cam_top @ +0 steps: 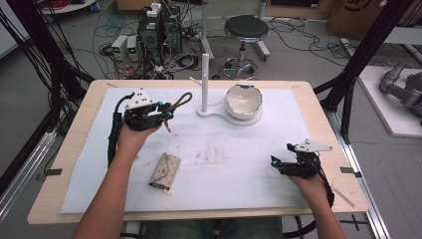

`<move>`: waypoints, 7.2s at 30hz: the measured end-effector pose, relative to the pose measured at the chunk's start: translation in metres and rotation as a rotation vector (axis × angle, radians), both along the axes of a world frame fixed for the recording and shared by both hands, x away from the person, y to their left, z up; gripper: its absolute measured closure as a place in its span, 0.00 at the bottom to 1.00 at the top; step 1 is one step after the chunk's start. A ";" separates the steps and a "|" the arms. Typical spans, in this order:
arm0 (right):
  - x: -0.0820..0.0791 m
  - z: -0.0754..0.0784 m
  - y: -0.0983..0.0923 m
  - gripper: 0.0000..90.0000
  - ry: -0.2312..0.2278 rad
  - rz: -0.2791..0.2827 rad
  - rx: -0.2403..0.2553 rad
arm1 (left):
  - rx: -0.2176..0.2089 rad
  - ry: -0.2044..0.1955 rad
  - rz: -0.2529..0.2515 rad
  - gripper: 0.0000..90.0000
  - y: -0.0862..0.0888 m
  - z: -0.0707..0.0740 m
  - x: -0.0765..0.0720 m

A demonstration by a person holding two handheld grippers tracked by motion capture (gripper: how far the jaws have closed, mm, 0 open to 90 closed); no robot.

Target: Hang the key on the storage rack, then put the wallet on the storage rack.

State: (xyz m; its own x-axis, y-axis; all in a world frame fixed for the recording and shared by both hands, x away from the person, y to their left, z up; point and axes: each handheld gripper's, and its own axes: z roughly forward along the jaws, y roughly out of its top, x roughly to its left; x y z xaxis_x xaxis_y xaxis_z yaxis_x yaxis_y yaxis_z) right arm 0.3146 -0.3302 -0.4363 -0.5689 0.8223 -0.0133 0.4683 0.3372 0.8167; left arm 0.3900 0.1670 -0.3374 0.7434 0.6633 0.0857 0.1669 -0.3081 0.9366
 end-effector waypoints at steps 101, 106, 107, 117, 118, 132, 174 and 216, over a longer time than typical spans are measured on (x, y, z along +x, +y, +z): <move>0.031 0.002 0.018 0.20 -0.025 -0.012 0.017 | -0.071 0.194 0.173 0.20 0.071 -0.066 -0.058; 0.030 0.002 0.018 0.20 -0.023 -0.018 0.011 | -0.098 0.198 0.173 0.20 0.080 -0.071 -0.058; 0.030 0.002 0.018 0.20 -0.023 -0.018 0.011 | -0.103 0.198 0.168 0.20 0.081 -0.071 -0.059; 0.029 0.002 0.017 0.20 -0.026 -0.022 0.009 | -0.086 0.178 0.172 0.20 0.080 -0.069 -0.058; 0.029 0.002 0.017 0.20 -0.026 -0.022 0.009 | -0.085 0.177 0.174 0.20 0.080 -0.069 -0.058; 0.032 0.003 0.019 0.20 -0.034 -0.028 0.029 | -0.093 0.163 0.163 0.20 0.081 -0.066 -0.063; 0.036 0.006 0.028 0.20 -0.048 0.009 0.015 | 0.012 0.224 0.198 0.19 0.027 -0.072 -0.120; 0.037 0.003 0.029 0.20 -0.026 0.021 -0.003 | 0.200 0.362 0.261 0.15 -0.023 -0.120 -0.123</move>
State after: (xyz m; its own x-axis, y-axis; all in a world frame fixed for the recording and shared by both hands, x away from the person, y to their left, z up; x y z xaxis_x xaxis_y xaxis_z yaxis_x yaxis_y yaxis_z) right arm 0.3512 -0.3009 -0.4329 -0.5855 0.8101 -0.0307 0.4400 0.3494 0.8272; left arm 0.2672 0.1442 -0.4574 0.5599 0.8286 -0.0025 0.5663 -0.3805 0.7311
